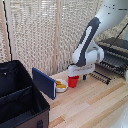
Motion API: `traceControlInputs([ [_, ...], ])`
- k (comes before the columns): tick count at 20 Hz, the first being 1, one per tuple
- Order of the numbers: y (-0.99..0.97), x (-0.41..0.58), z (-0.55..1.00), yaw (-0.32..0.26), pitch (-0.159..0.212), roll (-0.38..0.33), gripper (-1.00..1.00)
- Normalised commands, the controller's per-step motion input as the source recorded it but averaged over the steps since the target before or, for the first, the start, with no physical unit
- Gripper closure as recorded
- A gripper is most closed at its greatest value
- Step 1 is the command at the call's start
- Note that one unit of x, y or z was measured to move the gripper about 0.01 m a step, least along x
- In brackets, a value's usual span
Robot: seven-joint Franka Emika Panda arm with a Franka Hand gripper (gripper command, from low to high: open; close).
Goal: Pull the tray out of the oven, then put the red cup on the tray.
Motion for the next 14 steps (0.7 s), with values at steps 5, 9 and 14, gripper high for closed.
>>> traceControlInputs([
  [5, 0.06, 0.115, 0.0, -0.063, -0.002, 0.0, 1.0],
  [9, 0.13, 0.149, 0.0, -0.182, -0.006, 0.0, 1.0],
  [14, 0.09, 0.103, 0.05, -0.235, -0.03, 0.0, 1.0],
])
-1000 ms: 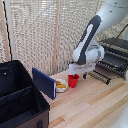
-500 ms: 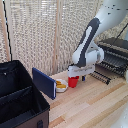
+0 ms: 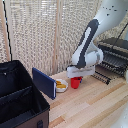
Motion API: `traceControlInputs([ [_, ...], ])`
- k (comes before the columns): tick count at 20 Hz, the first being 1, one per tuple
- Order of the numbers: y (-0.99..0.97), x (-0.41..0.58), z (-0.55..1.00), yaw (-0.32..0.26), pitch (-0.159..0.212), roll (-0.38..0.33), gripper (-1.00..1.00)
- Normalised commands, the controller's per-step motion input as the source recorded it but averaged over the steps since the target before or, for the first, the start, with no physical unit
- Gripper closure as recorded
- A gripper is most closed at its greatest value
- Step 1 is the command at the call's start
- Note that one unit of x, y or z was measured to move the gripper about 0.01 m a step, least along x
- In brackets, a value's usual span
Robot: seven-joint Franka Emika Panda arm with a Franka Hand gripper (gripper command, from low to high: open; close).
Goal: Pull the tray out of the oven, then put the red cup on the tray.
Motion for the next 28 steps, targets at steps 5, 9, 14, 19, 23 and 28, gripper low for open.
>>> traceControlInputs([
  [5, 0.07, 0.177, 0.4, -0.292, -0.006, 0.0, 1.0],
  [9, 0.0, 0.25, 0.69, -0.291, 0.043, 0.0, 1.0],
  [14, 0.0, 0.302, 0.81, -0.275, 0.06, -0.015, 1.0],
  [19, 0.0, 0.336, 0.82, -0.265, 0.057, -0.022, 1.0],
  [23, -0.07, 0.426, 0.74, -0.252, 0.084, -0.009, 1.0],
  [28, -0.24, 0.457, 0.7, -0.24, 0.098, -0.003, 1.0],
])
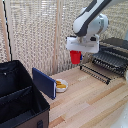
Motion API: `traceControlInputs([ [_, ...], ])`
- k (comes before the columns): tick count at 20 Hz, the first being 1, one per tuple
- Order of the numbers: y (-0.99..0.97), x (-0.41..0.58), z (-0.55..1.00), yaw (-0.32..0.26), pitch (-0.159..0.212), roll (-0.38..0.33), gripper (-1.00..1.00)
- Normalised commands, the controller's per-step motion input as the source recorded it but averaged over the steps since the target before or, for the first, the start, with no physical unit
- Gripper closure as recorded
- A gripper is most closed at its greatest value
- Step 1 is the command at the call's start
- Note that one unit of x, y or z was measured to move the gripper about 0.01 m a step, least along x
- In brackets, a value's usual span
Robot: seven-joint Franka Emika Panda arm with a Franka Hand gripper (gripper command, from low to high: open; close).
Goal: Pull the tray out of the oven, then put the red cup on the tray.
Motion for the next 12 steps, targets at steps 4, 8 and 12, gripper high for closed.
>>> traceControlInputs([
  [4, -0.37, 0.434, 0.67, -0.21, 0.081, 0.0, 1.0],
  [8, -0.56, 0.345, 0.59, -0.155, 0.062, 0.011, 1.0],
  [12, -0.73, 0.141, 0.47, -0.111, 0.053, 0.04, 1.0],
])
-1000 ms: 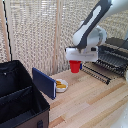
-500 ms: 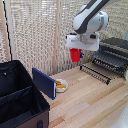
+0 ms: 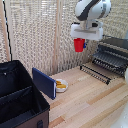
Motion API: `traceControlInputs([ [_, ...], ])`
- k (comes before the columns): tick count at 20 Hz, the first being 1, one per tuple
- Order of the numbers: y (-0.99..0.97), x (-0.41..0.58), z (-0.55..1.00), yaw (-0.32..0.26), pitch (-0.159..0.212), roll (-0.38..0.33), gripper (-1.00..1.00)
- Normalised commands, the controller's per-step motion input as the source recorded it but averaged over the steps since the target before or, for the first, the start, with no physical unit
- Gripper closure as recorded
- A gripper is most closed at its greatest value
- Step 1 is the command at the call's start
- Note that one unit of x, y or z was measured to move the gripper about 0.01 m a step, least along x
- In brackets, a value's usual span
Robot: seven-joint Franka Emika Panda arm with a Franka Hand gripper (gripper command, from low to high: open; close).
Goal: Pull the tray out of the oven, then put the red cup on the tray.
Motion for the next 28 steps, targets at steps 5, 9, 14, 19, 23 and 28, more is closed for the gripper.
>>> traceControlInputs([
  [5, -0.85, 0.009, 0.33, -0.085, 0.045, 0.049, 1.0],
  [9, -0.91, 0.004, 0.19, -0.061, 0.007, 0.062, 1.0],
  [14, -0.91, 0.066, 0.07, -0.062, 0.0, 0.059, 1.0],
  [19, -0.9, 0.129, 0.0, -0.06, -0.017, 0.065, 1.0],
  [23, -0.93, 0.184, 0.0, -0.031, -0.027, 0.085, 1.0],
  [28, -0.92, 0.205, 0.0, -0.026, -0.021, 0.092, 1.0],
])
